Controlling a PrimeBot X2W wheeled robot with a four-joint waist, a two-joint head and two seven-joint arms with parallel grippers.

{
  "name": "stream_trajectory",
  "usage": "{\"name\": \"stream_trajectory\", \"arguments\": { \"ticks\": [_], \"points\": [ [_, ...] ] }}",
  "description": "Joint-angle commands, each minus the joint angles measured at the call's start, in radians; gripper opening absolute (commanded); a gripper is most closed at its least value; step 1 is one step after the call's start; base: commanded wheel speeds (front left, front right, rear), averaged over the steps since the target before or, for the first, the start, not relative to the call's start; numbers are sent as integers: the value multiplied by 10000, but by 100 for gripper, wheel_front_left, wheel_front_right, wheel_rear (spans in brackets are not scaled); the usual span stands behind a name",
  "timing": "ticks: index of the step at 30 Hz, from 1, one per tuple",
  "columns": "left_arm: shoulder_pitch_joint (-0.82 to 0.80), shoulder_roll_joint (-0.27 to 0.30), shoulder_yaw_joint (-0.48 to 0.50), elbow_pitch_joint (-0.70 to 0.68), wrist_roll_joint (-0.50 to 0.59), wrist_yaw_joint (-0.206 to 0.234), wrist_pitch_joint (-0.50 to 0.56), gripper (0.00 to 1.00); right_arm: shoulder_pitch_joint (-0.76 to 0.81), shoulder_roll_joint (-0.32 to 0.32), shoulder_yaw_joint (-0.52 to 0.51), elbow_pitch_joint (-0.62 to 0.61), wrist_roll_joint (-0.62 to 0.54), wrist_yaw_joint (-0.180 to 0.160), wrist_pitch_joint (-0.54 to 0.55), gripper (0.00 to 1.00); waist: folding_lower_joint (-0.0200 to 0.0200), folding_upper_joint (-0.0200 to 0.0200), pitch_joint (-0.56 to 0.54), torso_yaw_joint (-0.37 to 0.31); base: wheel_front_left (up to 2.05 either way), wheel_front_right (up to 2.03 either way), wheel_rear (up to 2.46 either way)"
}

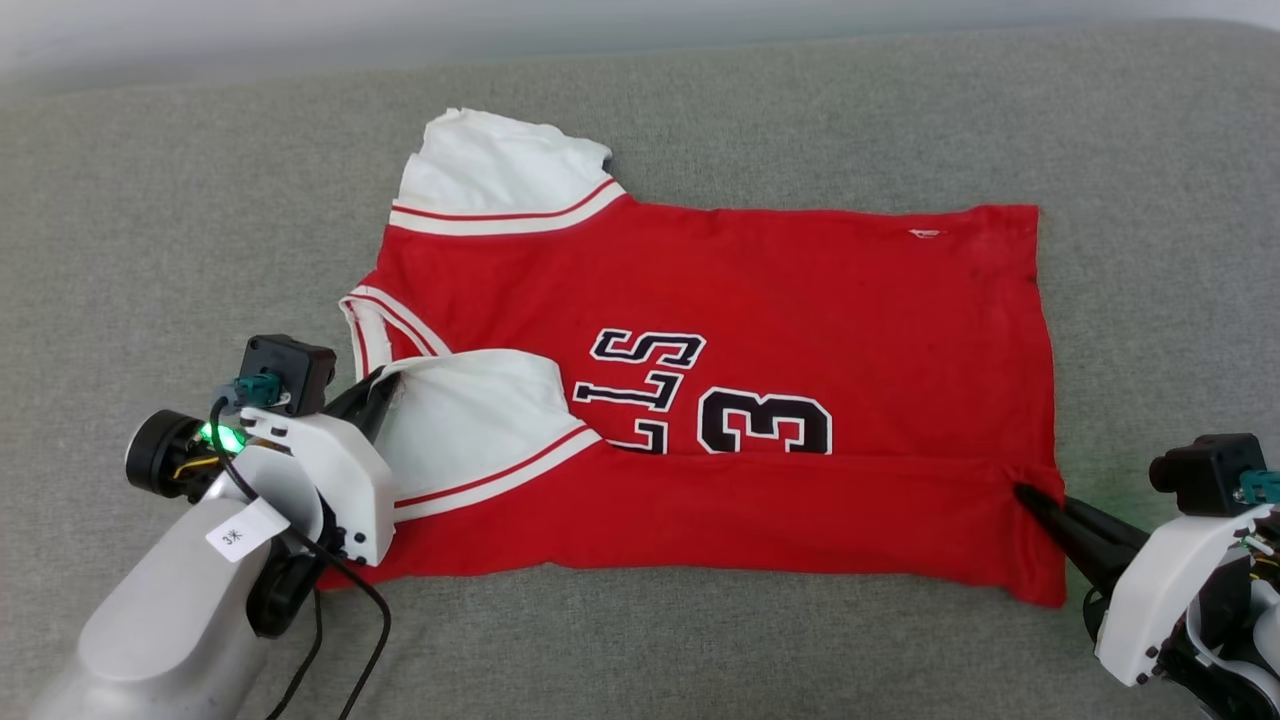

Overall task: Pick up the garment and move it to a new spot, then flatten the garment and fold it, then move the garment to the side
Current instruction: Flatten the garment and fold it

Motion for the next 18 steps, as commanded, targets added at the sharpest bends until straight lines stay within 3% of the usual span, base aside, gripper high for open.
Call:
{"name": "stream_trajectory", "arguments": {
  "ticks": [1, 11, 12, 13, 14, 18],
  "points": [
    [-124, -55, -22, 167, -14, -56, -63, 0, -196, 62, 44, 73, 44, -8, -84, 0, -2, 0, 115, -22, 0, 0, 0],
    [-636, -580, -328, 2425, 61, -632, -811, 0, -594, 258, 666, 736, 212, -8, -556, 0, -2, 0, 148, 56, 0, 0, 0],
    [-675, -629, -328, 2589, 35, -651, -886, 37, -600, 251, 635, 798, 204, -8, -652, 42, -2, 0, 78, 86, 0, 0, 0],
    [-723, -657, -354, 2744, 58, -650, -942, 100, -560, 256, 623, 841, 230, -8, -709, 95, -2, 0, -7, 128, 0, 0, 0],
    [-785, -669, -384, 2863, 117, -654, -1022, 100, -510, 257, 582, 840, 258, -8, -810, 100, -2, 0, -96, 170, 0, 0, 0],
    [-1036, -887, -330, 2966, -36, -777, -1388, 100, -170, 140, 291, 753, 189, -8, -1227, 100, -2, 0, -482, 354, 0, 0, 0]
  ]
}}
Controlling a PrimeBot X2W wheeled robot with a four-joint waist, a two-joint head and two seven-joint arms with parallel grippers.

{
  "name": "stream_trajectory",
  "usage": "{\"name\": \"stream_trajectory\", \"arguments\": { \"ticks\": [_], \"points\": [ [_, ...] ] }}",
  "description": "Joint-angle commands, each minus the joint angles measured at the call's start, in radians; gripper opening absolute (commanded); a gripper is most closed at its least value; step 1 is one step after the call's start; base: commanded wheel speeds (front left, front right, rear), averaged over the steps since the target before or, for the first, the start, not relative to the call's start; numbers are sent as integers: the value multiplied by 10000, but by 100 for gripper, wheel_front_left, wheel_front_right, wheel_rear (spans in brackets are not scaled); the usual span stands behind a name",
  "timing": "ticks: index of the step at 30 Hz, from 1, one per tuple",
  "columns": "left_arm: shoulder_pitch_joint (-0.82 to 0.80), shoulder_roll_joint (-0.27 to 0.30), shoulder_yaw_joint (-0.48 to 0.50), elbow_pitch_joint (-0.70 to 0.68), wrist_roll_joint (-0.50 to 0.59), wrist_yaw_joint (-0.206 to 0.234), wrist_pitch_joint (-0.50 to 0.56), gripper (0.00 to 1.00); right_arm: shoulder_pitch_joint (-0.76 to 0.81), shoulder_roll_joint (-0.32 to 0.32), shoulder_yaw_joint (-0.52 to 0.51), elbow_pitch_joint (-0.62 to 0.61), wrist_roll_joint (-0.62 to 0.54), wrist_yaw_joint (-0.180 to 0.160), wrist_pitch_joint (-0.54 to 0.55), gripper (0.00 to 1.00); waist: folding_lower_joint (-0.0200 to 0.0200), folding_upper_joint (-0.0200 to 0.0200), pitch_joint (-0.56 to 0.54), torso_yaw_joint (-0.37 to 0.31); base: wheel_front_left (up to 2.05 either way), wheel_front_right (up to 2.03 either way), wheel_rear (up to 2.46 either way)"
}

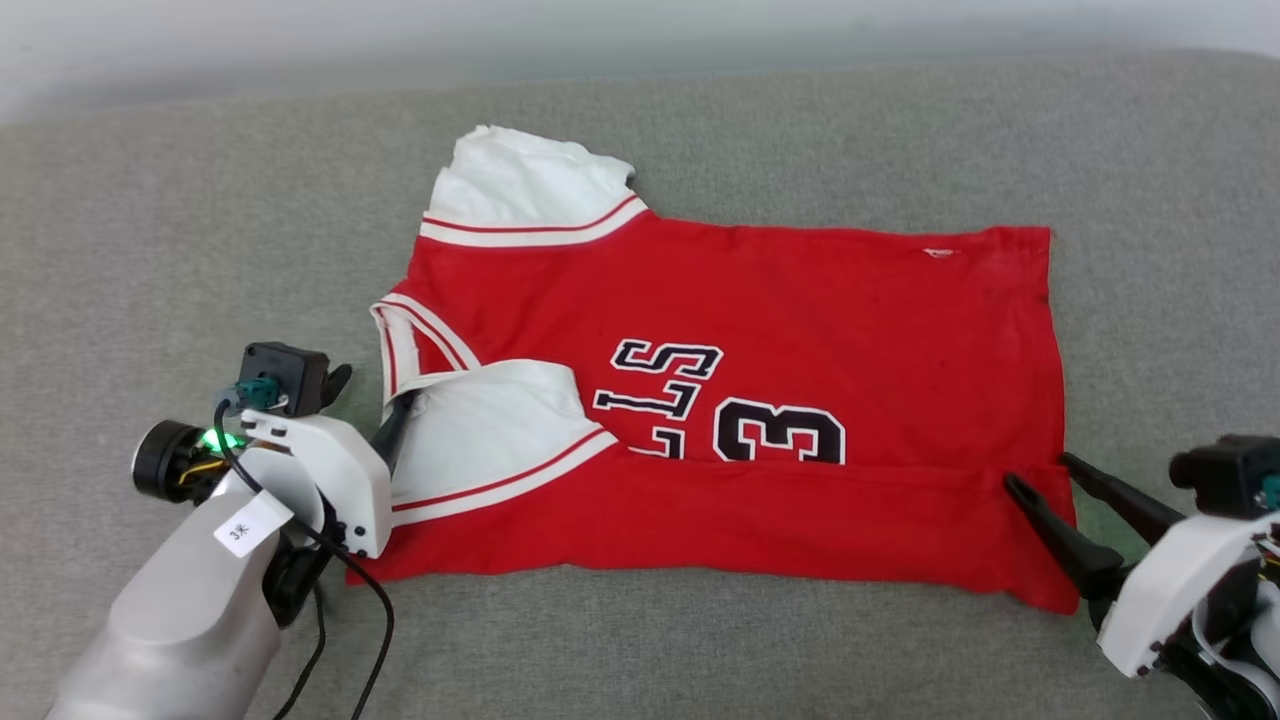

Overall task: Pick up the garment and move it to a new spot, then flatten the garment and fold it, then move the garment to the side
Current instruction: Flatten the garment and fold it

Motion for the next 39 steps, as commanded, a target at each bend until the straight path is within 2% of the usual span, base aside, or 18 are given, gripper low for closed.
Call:
{"name": "stream_trajectory", "arguments": {
  "ticks": [1, 6, 11, 21, 26, 30, 39],
  "points": [
    [-199, -51, -1, -51, -10, -38, -56, 100, 238, -66, -99, -37, -75, -8, -124, 100, -1, 0, -242, 151, 0, 0, 0],
    [-401, 210, -128, -562, 39, -73, 365, 100, 864, -192, -590, -380, -333, -8, -295, 100, -1, 0, -714, 313, 0, 0, 0],
    [-658, 579, -259, -1390, -236, -175, 1594, 100, 1398, -127, -1174, -826, -754, -8, -201, 100, -1, 0, -1033, 393, 0, 0, 0],
    [-1010, 1102, -938, -2381, -1803, -358, 5929, 100, 2123, 292, -2169, -1527, -1413, -8, 450, 100, -1, 0, -1301, 465, 0, 0, 0],
    [-755, 1437, -1391, -2652, -2285, -357, 7354, 100, 2252, 522, -2443, -1819, -1645, -8, 741, 100, -1, 0, -1278, 333, 0, 0, 0],
    [-428, 1583, -1570, -2582, -2504, -347, 7846, 100, 2273, 681, -2600, -1965, -1739, -8, 906, 100, -1, 0, -1174, 201, 0, 0, 0],
    [392, 1448, -1982, -1951, -2527, -324, 7913, 100, 2130, 849, -2767, -2028, -1793, -8, 1072, 100, -1, 0, -857, 9, 0, 0, 0]
  ]
}}
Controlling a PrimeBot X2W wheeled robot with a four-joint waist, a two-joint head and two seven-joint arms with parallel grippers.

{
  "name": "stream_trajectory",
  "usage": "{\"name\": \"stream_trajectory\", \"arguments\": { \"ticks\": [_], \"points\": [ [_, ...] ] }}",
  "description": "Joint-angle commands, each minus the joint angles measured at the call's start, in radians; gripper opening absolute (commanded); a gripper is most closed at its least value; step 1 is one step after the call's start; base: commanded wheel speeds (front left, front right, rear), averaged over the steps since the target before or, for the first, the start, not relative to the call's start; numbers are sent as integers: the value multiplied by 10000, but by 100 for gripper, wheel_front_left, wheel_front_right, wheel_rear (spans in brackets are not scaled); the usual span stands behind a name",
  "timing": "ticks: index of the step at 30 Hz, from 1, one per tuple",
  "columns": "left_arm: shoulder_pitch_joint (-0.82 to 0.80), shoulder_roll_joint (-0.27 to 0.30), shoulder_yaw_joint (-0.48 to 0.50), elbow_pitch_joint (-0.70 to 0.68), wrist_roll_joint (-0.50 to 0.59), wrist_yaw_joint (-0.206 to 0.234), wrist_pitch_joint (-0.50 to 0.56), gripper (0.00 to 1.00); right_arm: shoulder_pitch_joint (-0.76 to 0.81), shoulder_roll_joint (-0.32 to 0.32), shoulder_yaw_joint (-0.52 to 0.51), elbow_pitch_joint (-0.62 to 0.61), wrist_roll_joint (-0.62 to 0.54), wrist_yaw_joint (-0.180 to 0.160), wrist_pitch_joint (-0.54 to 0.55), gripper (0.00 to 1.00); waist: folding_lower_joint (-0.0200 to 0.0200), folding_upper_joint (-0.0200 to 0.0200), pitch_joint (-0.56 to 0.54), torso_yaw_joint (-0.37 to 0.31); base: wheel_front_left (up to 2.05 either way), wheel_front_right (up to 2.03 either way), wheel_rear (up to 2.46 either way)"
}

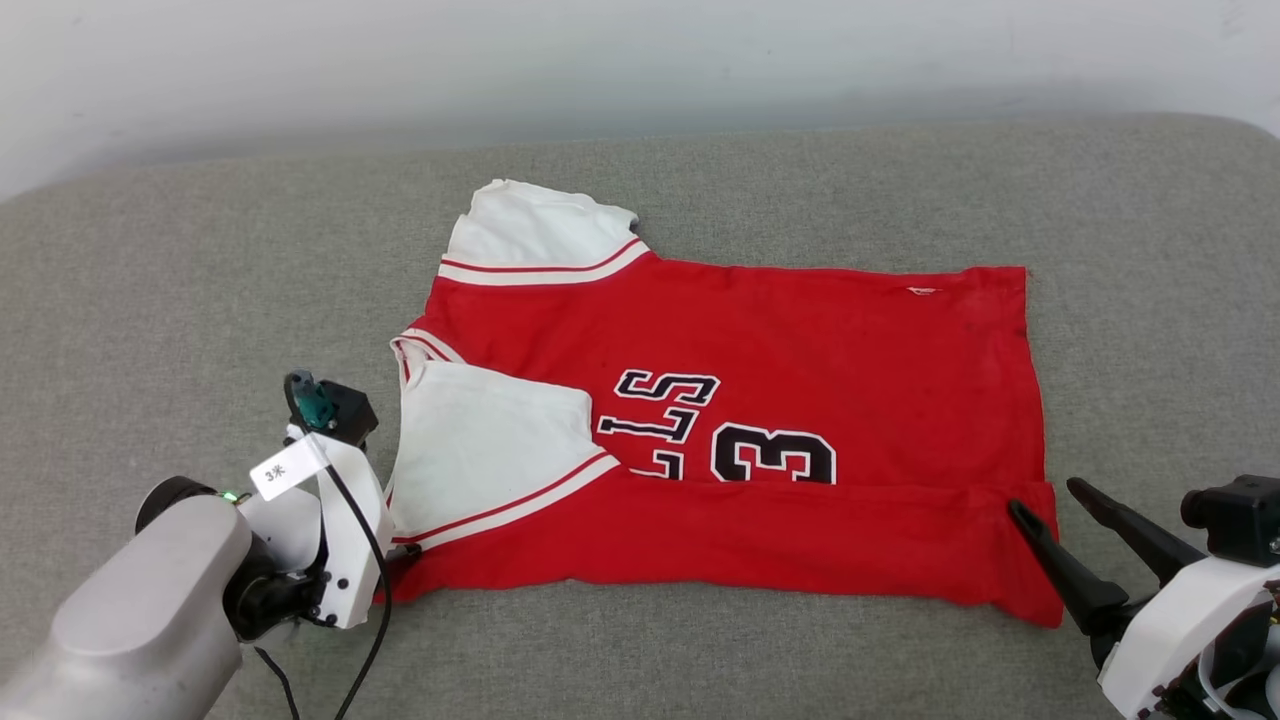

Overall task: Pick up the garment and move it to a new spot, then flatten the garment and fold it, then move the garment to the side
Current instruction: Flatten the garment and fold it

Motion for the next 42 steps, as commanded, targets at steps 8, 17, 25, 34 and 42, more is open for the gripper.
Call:
{"name": "stream_trajectory", "arguments": {
  "ticks": [8, 17, 25, 34, 42],
  "points": [
    [586, -149, -505, 233, 194, -56, -459, 0, -223, -155, -92, -20, -91, -8, 96, 100, 1, -1, -153, -6, 0, 0, 0],
    [473, 423, -99, -772, 299, 10, -2023, 0, -595, -1046, -512, -442, -310, -8, 745, 100, 1, -1, -600, 61, 0, 0, 0],
    [740, 677, 85, -2163, 417, 448, -2570, 0, -756, -1883, -569, -1109, 269, -8, 3200, 100, 1, -1, -663, 140, 0, 0, 0],
    [826, 797, 44, -3146, 639, 907, -2558, 0, -455, -1260, -265, -615, 578, -8, 5656, 100, 1, -1, -355, 262, 0, 0, 0],
    [744, 750, 38, -3388, 779, 1076, -2716, 0, -965, -188, 270, 1174, 471, -8, 5588, 100, 1, -1, -14, 453, 0, 0, 0]
  ]
}}
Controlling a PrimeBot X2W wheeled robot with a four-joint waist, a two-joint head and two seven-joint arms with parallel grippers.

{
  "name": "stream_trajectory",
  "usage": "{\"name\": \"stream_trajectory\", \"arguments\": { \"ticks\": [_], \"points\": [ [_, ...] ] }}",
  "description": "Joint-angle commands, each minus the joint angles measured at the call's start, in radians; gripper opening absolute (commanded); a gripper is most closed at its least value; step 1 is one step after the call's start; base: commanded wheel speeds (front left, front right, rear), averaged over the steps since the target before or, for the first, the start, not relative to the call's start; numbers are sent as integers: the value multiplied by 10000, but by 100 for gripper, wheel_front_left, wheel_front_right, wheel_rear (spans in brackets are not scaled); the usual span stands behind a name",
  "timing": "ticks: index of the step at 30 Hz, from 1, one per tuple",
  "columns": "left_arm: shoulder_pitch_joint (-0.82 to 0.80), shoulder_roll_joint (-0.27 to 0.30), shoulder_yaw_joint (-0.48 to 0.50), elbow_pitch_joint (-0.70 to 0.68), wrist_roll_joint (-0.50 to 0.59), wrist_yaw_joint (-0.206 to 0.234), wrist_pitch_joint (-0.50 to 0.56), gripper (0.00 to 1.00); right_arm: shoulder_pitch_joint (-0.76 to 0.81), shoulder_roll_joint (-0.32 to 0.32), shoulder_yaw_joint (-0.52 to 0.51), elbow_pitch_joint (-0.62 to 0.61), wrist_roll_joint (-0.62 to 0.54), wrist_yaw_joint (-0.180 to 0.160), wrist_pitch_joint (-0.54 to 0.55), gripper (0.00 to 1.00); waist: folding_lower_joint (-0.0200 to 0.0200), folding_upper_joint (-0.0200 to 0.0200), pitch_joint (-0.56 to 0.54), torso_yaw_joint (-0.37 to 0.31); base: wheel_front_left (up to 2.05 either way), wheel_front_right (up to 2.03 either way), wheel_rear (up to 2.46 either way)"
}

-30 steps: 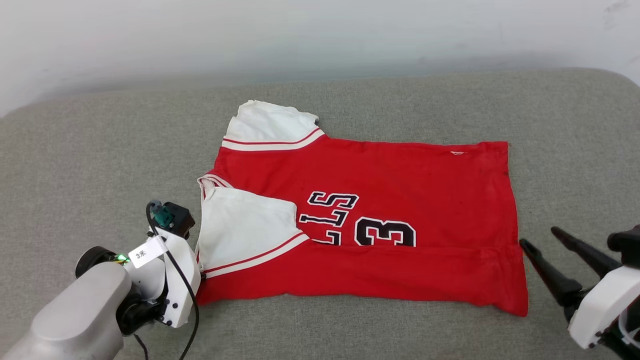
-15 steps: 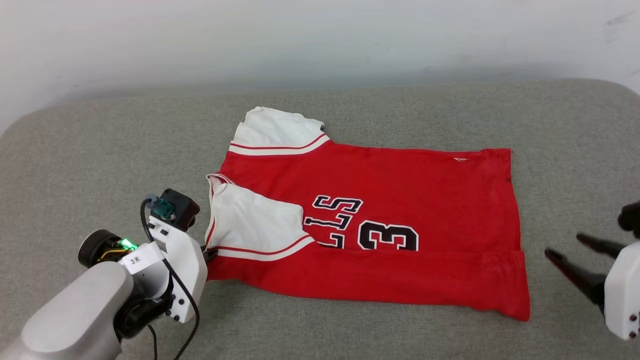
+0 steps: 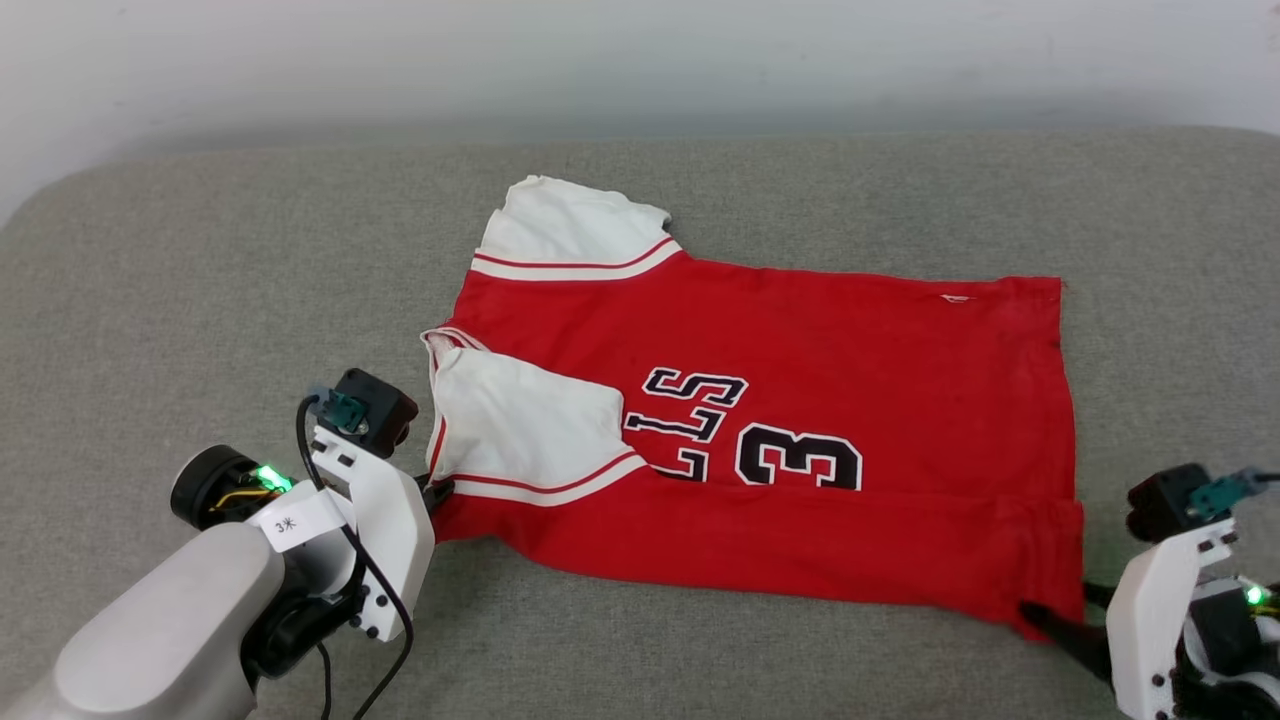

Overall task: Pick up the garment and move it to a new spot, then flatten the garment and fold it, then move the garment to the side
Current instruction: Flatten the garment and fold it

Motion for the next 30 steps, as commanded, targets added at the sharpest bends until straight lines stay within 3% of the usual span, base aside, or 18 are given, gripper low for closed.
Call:
{"name": "stream_trajectory", "arguments": {
  "ticks": [1, 7, 8, 9, 10, 19, 30],
  "points": [
    [-1, -55, -5, -17, 69, 68, -72, 0, -102, 190, 237, 454, -13, -8, -168, 100, 0, 0, 104, 105, 0, 0, 0],
    [124, -146, -25, 124, 5, 75, -201, 0, -152, 498, 1037, 1321, 253, -7, -730, 100, 0, 0, 156, 188, 0, 0, 0],
    [168, -158, -34, 172, 3, 79, -242, 0, -198, 443, 1102, 1360, 260, -7, -943, 49, 0, 0, 128, 183, 0, 0, 0],
    [210, -164, -53, 219, -4, 80, -266, 0, -278, 381, 1157, 1391, 266, -7, -1141, 14, 0, 0, 89, 170, 0, 0, 0],
    [244, -184, -55, 251, -31, 80, -293, 0, -339, 285, 1240, 1388, 300, -7, -1279, 0, 0, 0, 39, 151, 0, 0, 0],
    [876, 11, 4, 134, -300, 235, -551, 0, -329, -602, 1319, 811, 670, -8, -2479, 0, 0, 0, -659, 26, 0, 0, 0],
    [2252, 641, -4, -1066, -644, 888, -616, 0, 887, -1407, 912, -178, 1023, -8, -2700, 0, 0, 0, -1151, 69, 0, 0, 0]
  ]
}}
